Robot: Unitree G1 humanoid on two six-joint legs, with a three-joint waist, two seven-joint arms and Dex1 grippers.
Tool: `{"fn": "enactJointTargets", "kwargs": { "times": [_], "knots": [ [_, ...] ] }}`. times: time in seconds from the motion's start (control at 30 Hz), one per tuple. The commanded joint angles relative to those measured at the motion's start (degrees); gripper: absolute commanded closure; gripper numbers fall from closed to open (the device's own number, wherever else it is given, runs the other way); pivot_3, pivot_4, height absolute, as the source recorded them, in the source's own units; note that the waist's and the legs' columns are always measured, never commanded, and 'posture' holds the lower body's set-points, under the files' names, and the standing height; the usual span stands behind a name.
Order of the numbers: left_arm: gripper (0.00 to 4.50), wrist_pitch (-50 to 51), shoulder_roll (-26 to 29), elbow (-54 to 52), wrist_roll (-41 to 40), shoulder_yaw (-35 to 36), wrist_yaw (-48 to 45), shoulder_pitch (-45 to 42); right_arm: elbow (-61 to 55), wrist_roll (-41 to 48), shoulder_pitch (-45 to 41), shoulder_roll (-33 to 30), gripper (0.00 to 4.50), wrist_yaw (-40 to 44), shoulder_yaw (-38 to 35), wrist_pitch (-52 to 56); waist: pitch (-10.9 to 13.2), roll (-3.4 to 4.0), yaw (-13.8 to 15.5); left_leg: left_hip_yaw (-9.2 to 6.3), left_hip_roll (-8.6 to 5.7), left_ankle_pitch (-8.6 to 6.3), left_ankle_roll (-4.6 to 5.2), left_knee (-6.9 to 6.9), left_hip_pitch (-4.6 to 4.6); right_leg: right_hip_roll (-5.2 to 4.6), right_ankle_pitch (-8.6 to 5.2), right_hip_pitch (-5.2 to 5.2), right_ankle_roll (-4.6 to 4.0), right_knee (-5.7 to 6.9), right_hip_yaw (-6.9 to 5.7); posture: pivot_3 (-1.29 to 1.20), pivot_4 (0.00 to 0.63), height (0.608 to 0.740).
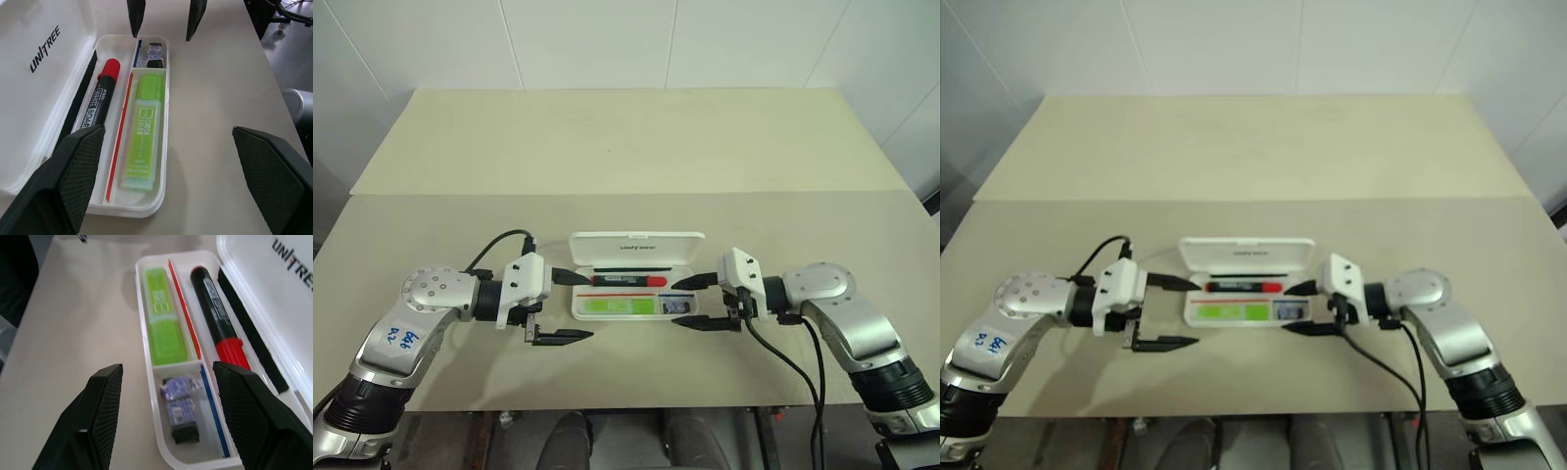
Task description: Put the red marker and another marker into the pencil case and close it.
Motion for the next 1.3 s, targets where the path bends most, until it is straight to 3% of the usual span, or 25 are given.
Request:
{"fn": "enactJointTargets", "kwargs": {
  "times": [0.03,0.23,0.47,0.57,0.67,1.03,1.3],
  "knots": [
    [0.00,-0.1,0.3,-1.4,-1.7,2.2,-0.7,0.4,-8.5,5.9,2.3,-2.2,1.39,-1.8,-6.6,3.9,0.0,0.00,0.2,-0.01,0.00,0.00,0.00,0.00,0.00,0.00,0.00,0.00,0.00,0.00,0.00,0.00,0.150,0.740],
    [0.00,-0.8,0.6,-1.0,-3.3,5.2,-1.7,2.4,-20.0,11.4,13.3,-7.5,0.03,-6.5,-18.0,10.6,0.0,-0.01,0.9,-0.01,0.00,-0.02,0.04,-0.02,-0.01,0.01,-0.01,0.00,-0.02,-0.06,-0.01,0.00,0.150,0.740],
    [0.00,-3.1,0.2,1.2,-4.0,8.9,-2.2,2.6,-29.0,19.7,21.0,-7.2,0.03,-13.2,-30.9,15.0,0.0,-0.04,1.3,0.05,0.03,-0.02,0.03,0.05,-0.02,0.02,-0.04,0.04,-0.08,-0.17,-0.01,0.00,0.150,0.740],
    [0.00,-3.6,-0.1,1.6,-4.5,9.8,-2.2,2.6,-29.8,21.0,22.1,-6.7,0.03,-15.9,-33.0,15.2,0.0,-0.05,1.3,0.11,0.04,-0.01,0.03,0.07,-0.01,0.02,-0.45,0.06,-0.90,-0.20,0.03,0.00,0.150,0.740],
    [0.60,-3.7,-0.2,1.9,-5.8,11.0,-2.8,3.3,-31.2,23.0,22.6,-6.1,0.00,-17.3,-33.7,14.4,0.0,-0.06,1.2,0.16,0.04,0.00,0.04,0.08,-0.01,0.02,-0.42,0.05,-0.89,-0.20,0.06,0.00,0.150,0.740],
    [4.35,-5.8,0.1,3.3,-6.0,12.9,-5.1,5.0,-31.8,22.4,21.4,-6.5,0.00,-15.7,-27.0,10.3,0.0,-0.07,1.3,0.19,0.09,0.00,0.04,0.04,0.02,0.03,-0.41,0.05,-0.85,-0.21,0.06,0.00,0.150,0.740],
    [4.48,2.0,-2.3,6.5,-10.4,20.3,5.5,1.5,-30.3,20.0,20.3,-6.8,0.00,-13.3,-22.6,7.4,0.0,-0.09,1.3,0.16,0.13,0.00,0.04,0.03,0.04,0.06,-0.38,0.04,-0.81,-0.18,0.02,0.00,0.150,0.740]
  ]
}}
